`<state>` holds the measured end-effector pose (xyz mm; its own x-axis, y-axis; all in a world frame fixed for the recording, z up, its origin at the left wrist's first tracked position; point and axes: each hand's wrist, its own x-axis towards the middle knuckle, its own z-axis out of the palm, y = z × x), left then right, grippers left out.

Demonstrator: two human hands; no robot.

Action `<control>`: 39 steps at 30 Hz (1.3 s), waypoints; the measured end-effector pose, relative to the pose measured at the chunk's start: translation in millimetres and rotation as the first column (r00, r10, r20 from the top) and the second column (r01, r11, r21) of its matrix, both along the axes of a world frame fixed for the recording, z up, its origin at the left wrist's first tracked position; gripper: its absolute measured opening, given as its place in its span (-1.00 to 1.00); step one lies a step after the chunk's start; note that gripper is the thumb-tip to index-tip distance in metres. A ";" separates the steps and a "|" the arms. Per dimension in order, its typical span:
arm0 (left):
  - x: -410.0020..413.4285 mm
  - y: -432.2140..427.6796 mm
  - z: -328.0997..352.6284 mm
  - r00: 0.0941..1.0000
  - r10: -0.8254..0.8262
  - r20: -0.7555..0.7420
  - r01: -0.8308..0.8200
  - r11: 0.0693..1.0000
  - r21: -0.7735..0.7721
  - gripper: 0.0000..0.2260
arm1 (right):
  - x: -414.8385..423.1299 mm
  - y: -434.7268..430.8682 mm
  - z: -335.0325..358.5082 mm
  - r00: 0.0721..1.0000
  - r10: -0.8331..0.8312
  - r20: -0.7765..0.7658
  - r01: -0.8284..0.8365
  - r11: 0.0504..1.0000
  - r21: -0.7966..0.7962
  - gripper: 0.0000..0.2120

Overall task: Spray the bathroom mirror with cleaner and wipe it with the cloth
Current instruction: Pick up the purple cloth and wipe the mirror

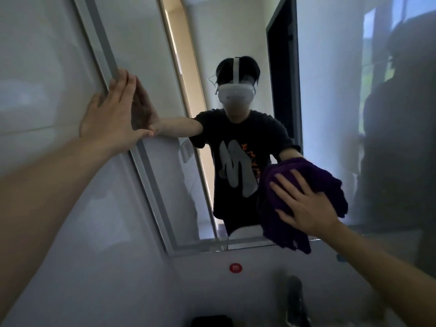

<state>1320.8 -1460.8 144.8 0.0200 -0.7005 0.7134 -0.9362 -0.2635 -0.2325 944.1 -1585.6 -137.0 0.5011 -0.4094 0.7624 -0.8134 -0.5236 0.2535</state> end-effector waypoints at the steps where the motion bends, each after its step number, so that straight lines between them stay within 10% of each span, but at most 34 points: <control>1: 0.1 -0.3 -0.6 1.000 -0.002 -0.001 0.002 1.000 0.002 0.17 | -18.1 -1.4 0.1 0.998 -0.053 0.040 0.052 0.998 0.028 -0.33; 10: -25.6 -6.2 -15.8 0.993 -0.082 -0.086 0.078 0.996 -0.040 0.14 | -72.6 4.4 -13.9 0.905 -0.313 0.287 0.230 0.930 0.288 -0.30; 18: -178.4 -69.8 -96.8 0.802 -0.490 0.342 0.496 0.865 0.074 -0.32 | -61.9 3.0 -31.7 0.867 -0.268 0.421 0.148 0.944 0.296 -0.33; 27: -214.1 -132.9 -135.3 0.733 -0.463 0.498 0.554 0.832 -0.042 -0.39 | -20.3 4.1 -74.1 0.809 -0.208 0.550 0.135 0.976 0.171 -0.33; 33: -215.4 -135.4 -136.6 0.747 -0.446 0.493 0.551 0.830 -0.084 -0.39 | 44.0 16.8 -104.5 0.985 0.034 0.167 -0.048 0.995 0.082 -0.34; 39: -215.4 -136.1 -137.1 0.740 -0.436 0.512 0.555 0.826 -0.101 -0.40 | 42.5 8.3 -94.0 0.966 0.258 -0.027 -0.253 0.961 0.113 -0.33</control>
